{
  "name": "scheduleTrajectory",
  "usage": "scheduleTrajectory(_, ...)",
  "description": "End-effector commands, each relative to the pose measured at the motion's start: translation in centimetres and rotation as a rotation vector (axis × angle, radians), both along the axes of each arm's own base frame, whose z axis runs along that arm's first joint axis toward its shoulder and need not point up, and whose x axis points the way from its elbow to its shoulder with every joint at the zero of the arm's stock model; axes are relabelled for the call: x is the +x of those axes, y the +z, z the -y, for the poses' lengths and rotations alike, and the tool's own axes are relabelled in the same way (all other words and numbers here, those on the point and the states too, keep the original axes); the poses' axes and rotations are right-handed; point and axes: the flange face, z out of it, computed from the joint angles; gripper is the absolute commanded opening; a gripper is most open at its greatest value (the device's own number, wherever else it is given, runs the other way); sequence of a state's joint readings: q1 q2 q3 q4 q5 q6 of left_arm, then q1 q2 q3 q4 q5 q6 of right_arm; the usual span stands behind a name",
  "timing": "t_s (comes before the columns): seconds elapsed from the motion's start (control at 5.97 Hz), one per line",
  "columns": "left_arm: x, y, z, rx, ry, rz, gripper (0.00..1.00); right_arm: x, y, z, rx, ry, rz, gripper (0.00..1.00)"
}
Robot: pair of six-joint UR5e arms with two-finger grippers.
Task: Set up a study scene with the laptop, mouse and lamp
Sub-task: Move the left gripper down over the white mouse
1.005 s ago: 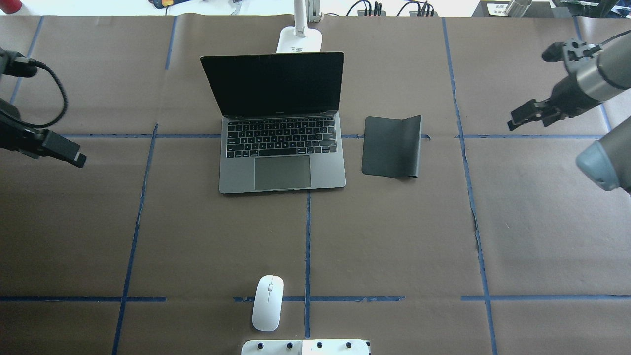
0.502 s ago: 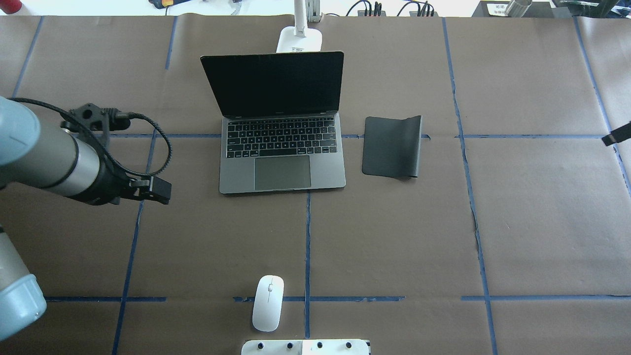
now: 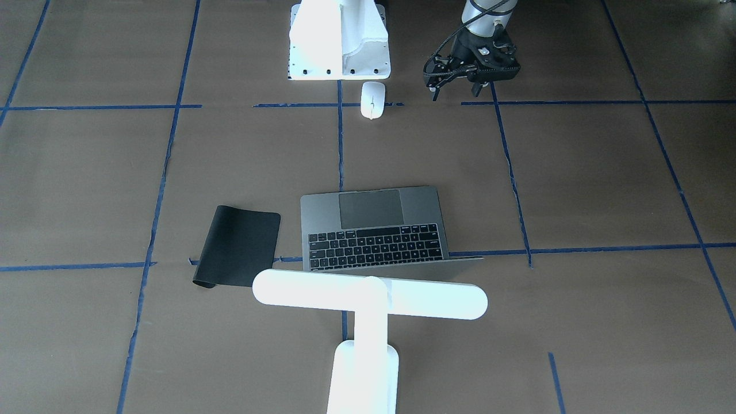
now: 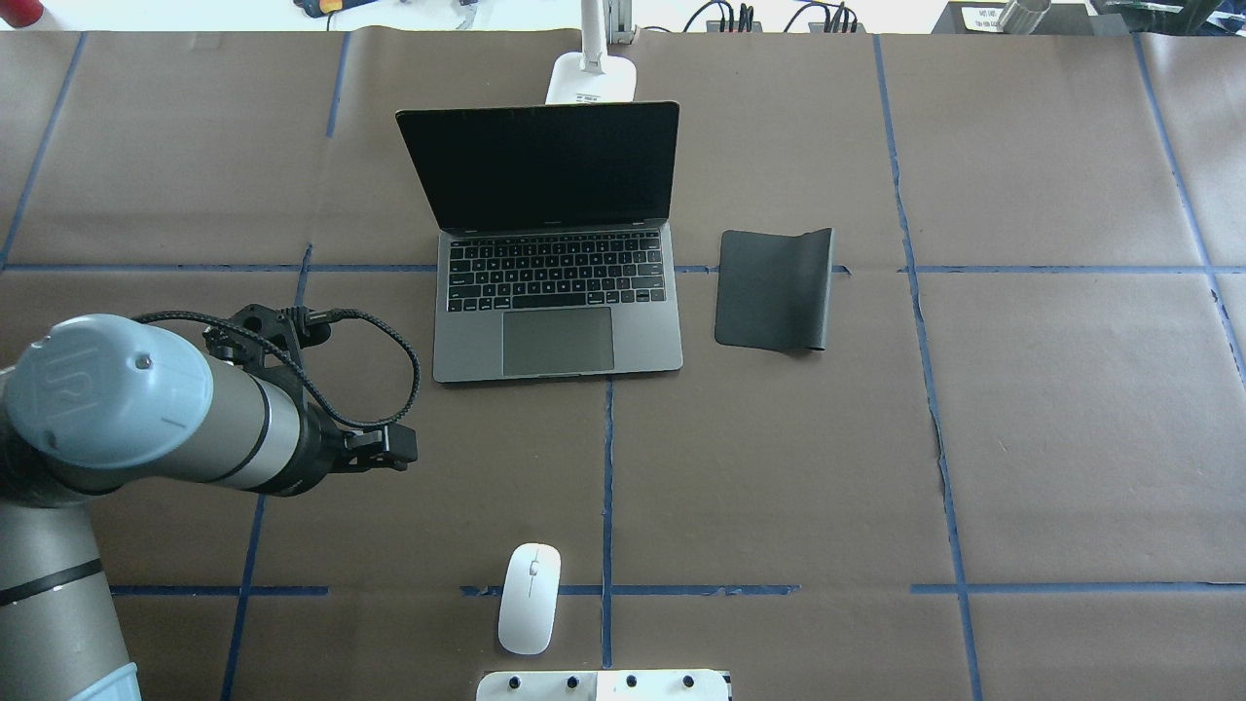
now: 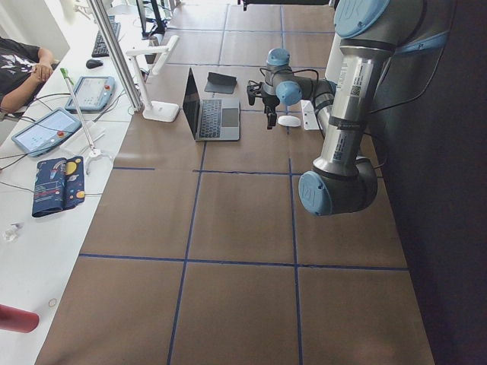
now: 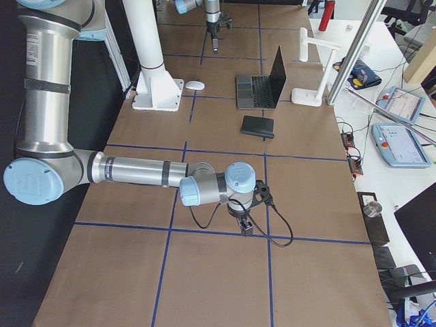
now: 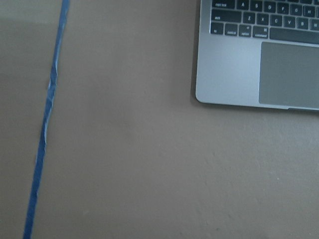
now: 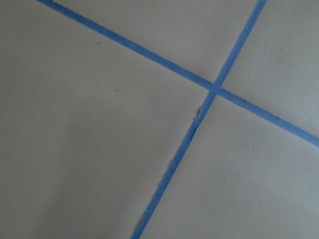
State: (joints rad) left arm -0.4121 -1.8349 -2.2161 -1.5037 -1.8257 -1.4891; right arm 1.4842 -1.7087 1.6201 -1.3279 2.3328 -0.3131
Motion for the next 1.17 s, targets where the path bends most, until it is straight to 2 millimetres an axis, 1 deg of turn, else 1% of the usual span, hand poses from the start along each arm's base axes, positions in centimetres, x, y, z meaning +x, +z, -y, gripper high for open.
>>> scheduleTrajectory(0.0, 4.4, -1.7, -5.1, -0.026, 0.073, -0.026, 1.00, 1.8, 1.7, -2.5, 0.023, -0.025, -0.019, 1.00)
scheduleTrajectory(0.17, 5.9, -1.8, -7.6, -0.003, 0.109, -0.026, 1.00, 2.1, 2.9, -3.7, 0.005, -0.025, -0.049, 1.00)
scheduleTrajectory(0.33, 9.2, -3.1, -8.6, 0.027, 0.132, -0.028, 1.00, 3.1, 3.3, -4.6, 0.008, -0.014, -0.056, 1.00)
scheduleTrajectory(0.5, 11.9, -4.4, -8.2, 0.062, 0.160, -0.029, 1.00, 3.6, 3.2, -4.3, 0.020, -0.012, -0.058, 1.00)
scheduleTrajectory(0.67, 12.7, -3.8, -8.0, 0.088, 0.183, -0.024, 1.00, 3.6, 3.3, -4.4, 0.018, -0.012, -0.058, 1.00)
scheduleTrajectory(0.84, 14.3, -2.9, -7.7, 0.116, 0.199, -0.041, 1.00, 4.0, 3.4, -4.7, 0.015, -0.002, -0.058, 1.00)
scheduleTrajectory(1.0, 15.3, -2.5, -7.6, 0.124, 0.204, -0.037, 1.00, 4.1, 3.4, -4.8, 0.016, 0.000, -0.059, 1.00)
